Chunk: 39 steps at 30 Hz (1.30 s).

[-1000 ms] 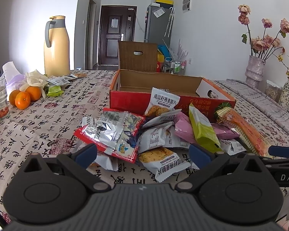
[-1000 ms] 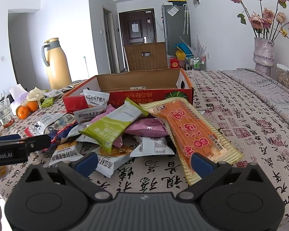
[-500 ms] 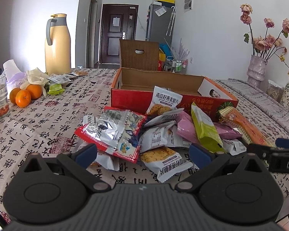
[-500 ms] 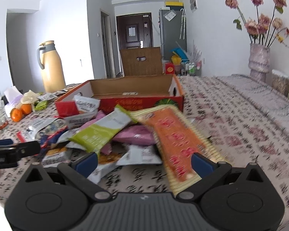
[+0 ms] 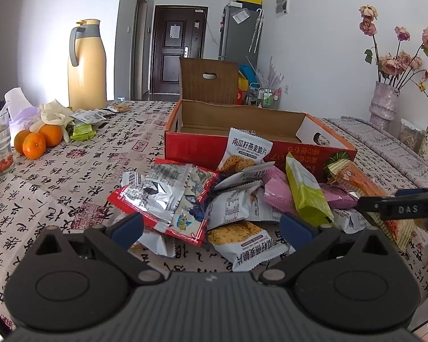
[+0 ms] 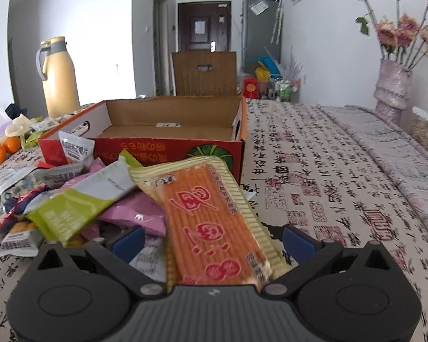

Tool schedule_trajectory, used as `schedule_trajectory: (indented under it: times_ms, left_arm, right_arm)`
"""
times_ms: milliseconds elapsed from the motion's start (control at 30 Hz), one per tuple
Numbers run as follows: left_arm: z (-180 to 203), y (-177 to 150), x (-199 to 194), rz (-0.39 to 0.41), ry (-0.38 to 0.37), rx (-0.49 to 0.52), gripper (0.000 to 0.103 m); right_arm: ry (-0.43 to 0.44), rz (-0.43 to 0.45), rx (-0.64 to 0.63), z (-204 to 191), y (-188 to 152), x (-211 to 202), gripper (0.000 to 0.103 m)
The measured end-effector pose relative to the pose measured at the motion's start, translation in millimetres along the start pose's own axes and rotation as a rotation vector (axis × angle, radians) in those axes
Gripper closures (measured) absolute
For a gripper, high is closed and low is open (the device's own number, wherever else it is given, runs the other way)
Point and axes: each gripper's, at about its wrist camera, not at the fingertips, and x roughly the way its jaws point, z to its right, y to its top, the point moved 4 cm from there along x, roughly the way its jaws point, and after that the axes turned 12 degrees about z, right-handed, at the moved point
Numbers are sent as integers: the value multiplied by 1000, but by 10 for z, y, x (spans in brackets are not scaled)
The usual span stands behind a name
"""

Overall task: Organize snacks
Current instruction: 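Grasp the long orange-red wafer bar with the right gripper, then lift the wafer bar with the right gripper while the left gripper grasps a white cracker packet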

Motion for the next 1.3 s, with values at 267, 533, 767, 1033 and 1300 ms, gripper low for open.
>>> schedule_trajectory:
  times_ms: [267,533,767,1033,1300]
  left_arm:
    - [-35,-19,37,-12,20,-3,0]
    - [-36,-42,65,-22,18,-7,0]
    - [-53,-43,53,-22,20,-12,0]
    - [-60,-14,9,-11,25,-8,0]
    - [-24,37,-14,-3,22,9,0]
  right_arm:
    - [60,-40,-27,-15,-79,154,37]
    - [86,-31,6,45,-85,49,49]
    - [64,51,66,120,23,-201,77]
    - [48,134,107,99,139,-442,84]
    - [66,209,105,-48,239,-651,84]
